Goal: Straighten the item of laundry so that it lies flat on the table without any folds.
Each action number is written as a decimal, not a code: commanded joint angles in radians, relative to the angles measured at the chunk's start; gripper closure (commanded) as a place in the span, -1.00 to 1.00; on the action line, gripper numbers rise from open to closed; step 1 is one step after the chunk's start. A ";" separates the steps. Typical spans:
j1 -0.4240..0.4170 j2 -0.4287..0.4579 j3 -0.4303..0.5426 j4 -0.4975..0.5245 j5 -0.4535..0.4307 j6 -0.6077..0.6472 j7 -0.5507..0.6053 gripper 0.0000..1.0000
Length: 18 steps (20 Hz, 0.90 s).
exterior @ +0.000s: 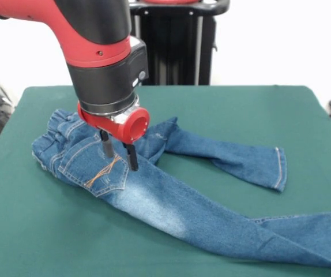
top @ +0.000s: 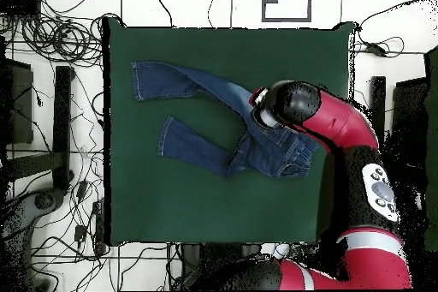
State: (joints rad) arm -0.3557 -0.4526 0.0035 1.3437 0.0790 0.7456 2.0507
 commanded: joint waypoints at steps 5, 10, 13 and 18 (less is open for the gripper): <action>0.023 0.018 0.113 0.112 0.004 -0.032 0.033 -1.00; 0.021 -0.007 0.121 0.179 0.011 -0.077 0.046 -1.00; 0.033 -0.064 0.123 0.272 0.023 -0.133 0.081 -1.00; 0.041 -0.130 0.118 0.366 0.031 -0.174 0.103 -1.00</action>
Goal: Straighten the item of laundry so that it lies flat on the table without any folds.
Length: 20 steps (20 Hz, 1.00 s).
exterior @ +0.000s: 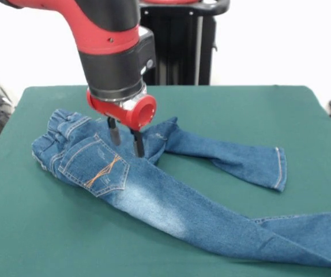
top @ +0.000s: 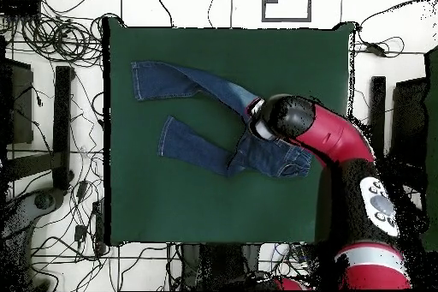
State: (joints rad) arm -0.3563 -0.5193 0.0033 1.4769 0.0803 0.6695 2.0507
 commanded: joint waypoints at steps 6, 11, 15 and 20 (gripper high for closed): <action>0.050 -0.101 0.107 0.271 0.030 -0.101 0.107 -1.00; 0.023 -0.076 0.128 0.295 0.018 -0.164 0.084 -1.00; 0.012 -0.045 0.133 0.292 0.001 -0.214 0.070 -1.00; 0.006 -0.012 0.136 0.292 -0.018 -0.276 0.068 -1.00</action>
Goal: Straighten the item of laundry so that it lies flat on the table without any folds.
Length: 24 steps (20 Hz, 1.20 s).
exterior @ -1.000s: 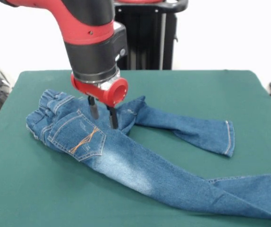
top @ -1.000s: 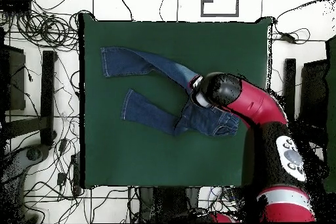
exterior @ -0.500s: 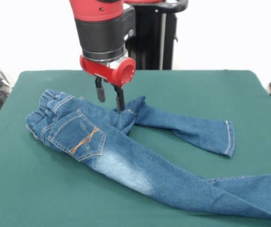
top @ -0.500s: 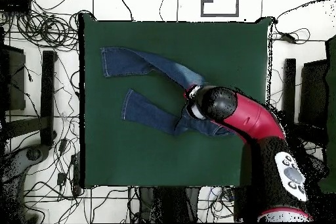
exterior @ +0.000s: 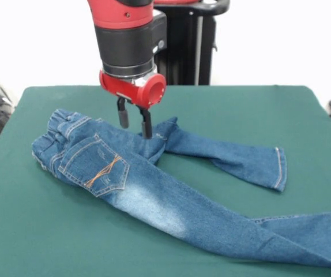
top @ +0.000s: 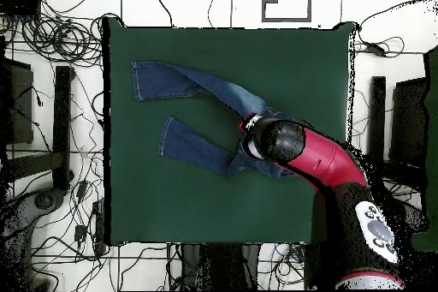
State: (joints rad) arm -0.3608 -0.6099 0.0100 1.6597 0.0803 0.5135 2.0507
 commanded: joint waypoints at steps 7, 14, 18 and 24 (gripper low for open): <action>0.007 0.087 0.132 0.125 -0.025 -0.158 0.066 -1.00; 0.006 0.106 0.130 0.134 -0.037 -0.206 0.065 -1.00; -0.002 0.127 0.136 0.126 -0.045 -0.221 0.053 -1.00; 0.023 0.145 0.111 0.097 -0.050 -0.223 0.054 -1.00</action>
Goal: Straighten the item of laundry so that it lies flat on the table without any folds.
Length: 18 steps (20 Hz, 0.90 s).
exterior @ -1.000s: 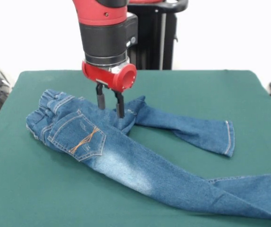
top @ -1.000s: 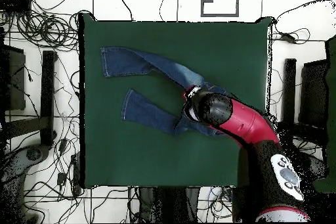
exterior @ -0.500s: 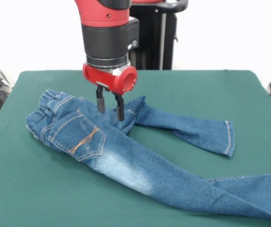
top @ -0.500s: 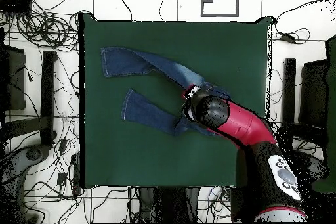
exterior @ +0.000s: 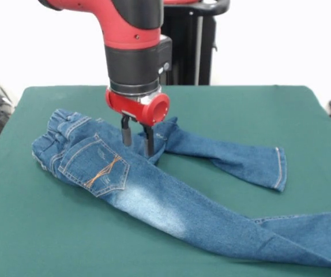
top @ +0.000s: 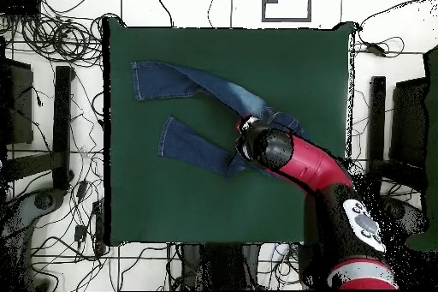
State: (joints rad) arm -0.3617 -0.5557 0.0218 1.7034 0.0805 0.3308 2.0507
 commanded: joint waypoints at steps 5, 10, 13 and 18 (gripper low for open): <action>0.015 0.103 0.101 0.042 -0.062 -0.051 0.045 -1.00; 0.001 0.114 0.111 0.029 -0.075 -0.046 0.039 -1.00; 0.003 0.125 0.107 0.019 -0.084 -0.052 0.040 -1.00; 0.003 0.143 0.106 0.001 -0.095 -0.055 0.035 -1.00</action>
State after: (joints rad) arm -0.3618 -0.5099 0.0221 1.7022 0.0225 0.3224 2.0507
